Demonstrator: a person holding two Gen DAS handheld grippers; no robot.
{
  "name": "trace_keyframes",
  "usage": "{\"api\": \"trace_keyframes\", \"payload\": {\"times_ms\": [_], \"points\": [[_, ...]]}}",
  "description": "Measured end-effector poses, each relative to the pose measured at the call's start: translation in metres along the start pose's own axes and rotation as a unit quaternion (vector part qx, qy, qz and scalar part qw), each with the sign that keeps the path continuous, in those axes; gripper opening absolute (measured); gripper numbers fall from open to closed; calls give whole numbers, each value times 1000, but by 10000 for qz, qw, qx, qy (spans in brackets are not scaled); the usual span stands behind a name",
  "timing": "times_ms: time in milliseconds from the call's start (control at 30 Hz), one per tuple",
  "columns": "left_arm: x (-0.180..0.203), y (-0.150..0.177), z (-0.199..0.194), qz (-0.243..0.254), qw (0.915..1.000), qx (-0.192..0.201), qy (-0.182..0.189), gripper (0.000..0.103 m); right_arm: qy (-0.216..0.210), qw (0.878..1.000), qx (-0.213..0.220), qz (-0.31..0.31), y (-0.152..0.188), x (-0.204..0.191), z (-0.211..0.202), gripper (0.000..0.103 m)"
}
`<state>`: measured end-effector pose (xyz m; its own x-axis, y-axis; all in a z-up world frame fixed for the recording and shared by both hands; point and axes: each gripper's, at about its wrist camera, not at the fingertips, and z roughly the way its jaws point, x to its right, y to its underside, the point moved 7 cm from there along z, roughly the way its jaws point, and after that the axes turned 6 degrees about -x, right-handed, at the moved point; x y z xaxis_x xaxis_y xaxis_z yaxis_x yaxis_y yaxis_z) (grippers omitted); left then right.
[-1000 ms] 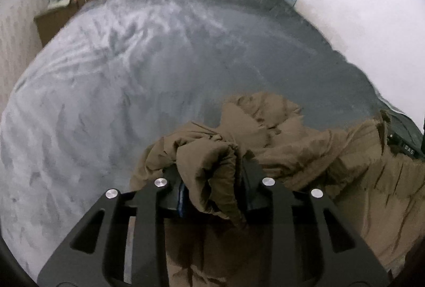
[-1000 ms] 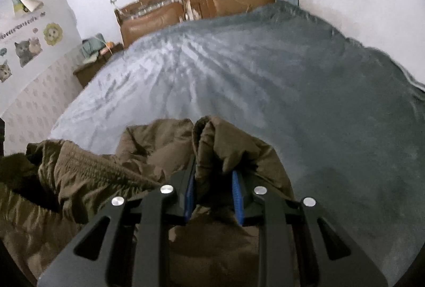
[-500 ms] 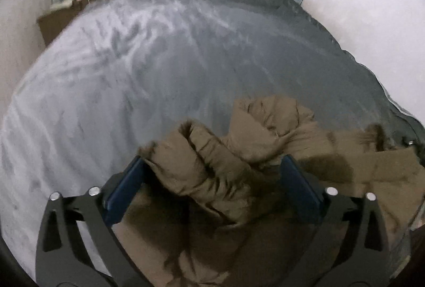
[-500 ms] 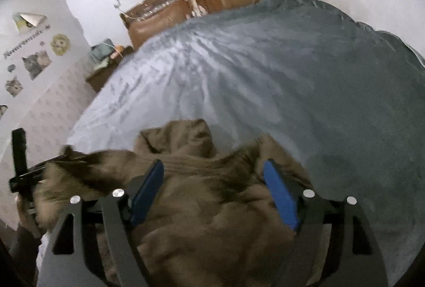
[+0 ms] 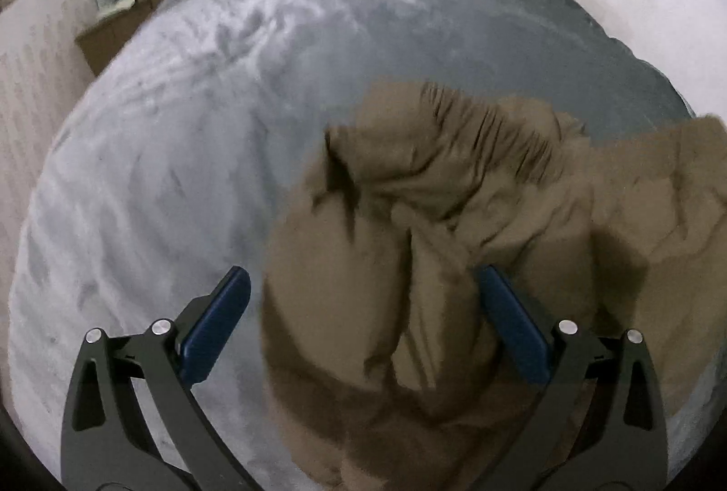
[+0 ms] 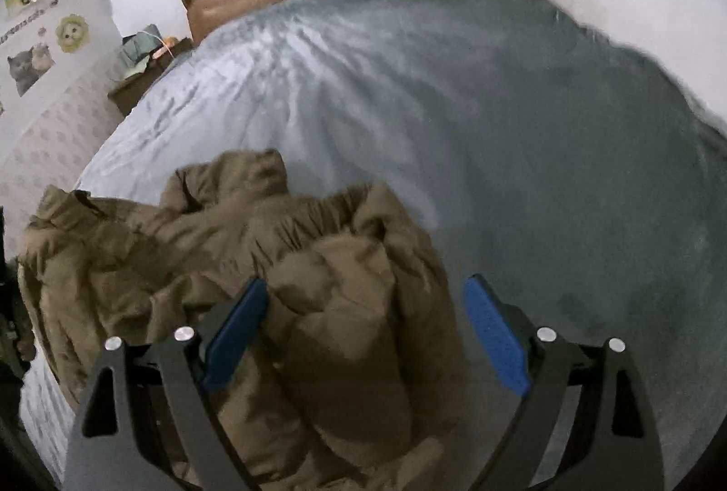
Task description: Fold large clothes
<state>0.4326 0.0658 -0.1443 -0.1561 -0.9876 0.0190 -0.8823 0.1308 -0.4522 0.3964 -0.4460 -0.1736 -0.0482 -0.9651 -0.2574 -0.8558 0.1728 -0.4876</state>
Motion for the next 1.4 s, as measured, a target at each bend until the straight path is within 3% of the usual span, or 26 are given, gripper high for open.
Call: {"api": "trace_keyframes", "payload": {"times_ms": [100, 133, 167, 200, 267, 367, 467, 633, 700, 767, 833, 900, 933, 1000, 1033, 1067, 1200, 1300, 1400], "points": [[5, 1, 12, 54, 10000, -7, 3, 100, -154, 9998, -85, 5, 4, 0, 12, 87], [6, 2, 16, 76, 10000, -26, -12, 91, -169, 9998, -81, -50, 5, -3, 15, 75], [9, 2, 19, 93, 9999, -82, 50, 74, -143, 9998, -68, -144, 5, -5, 16, 56], [12, 1, 22, 95, 9999, -121, 69, 68, -97, 9997, -70, -195, 6, -7, 17, 50], [15, -3, 25, 128, 9999, -65, -8, 44, 84, 9994, -30, -321, 4, -11, 18, 32], [12, -11, 15, 93, 9999, 104, -83, 21, 375, 9981, 225, -440, -4, -12, 11, 20], [0, -22, -12, -71, 9986, 509, -135, 13, 437, 9956, 787, -271, -24, -7, -18, 17], [-21, -41, -71, -397, 9887, 1440, -94, 14, 33, 9803, 1975, 9, -60, -9, -80, 17], [-25, -44, -81, -411, 9848, 1676, -173, 16, 22, 9749, 2227, -16, -70, -14, -91, 17], [-28, -46, -67, -442, 9880, 1467, -172, 20, 92, 9817, 1900, 17, -76, -13, -72, 22], [-30, -42, -29, -509, 9943, 905, -246, 27, 281, 9913, 1271, 173, -73, -5, -37, 29], [-31, -31, 0, -515, 9970, 431, -389, 39, 501, 9960, 707, 199, -62, 1, -9, 40], [-30, -23, 9, -549, 9970, 302, -464, 44, 515, 9971, 540, 171, -54, 2, -2, 52], [-24, -17, 4, -537, 9970, 378, -408, 60, 585, 9965, 595, 44, -42, 2, -3, 64], [-19, -17, -4, -514, 9968, 484, -365, 80, 637, 9958, 650, 4, -39, 2, -7, 71], [-18, -17, -13, -497, 9962, 589, -409, 87, 684, 9952, 707, -3, -37, 2, -12, 73], [5, -24, -51, -372, 9952, 874, -249, 87, 533, 9948, 865, 117, -40, -5, -34, 73], [39, -34, -55, -261, 9966, 785, 57, 86, 258, 9963, 783, 228, -43, -31, -34, 73], [86, -54, -23, -182, 9987, 414, 231, 70, 305, 9993, 213, 43, -32, -71, 4, 71]]}}
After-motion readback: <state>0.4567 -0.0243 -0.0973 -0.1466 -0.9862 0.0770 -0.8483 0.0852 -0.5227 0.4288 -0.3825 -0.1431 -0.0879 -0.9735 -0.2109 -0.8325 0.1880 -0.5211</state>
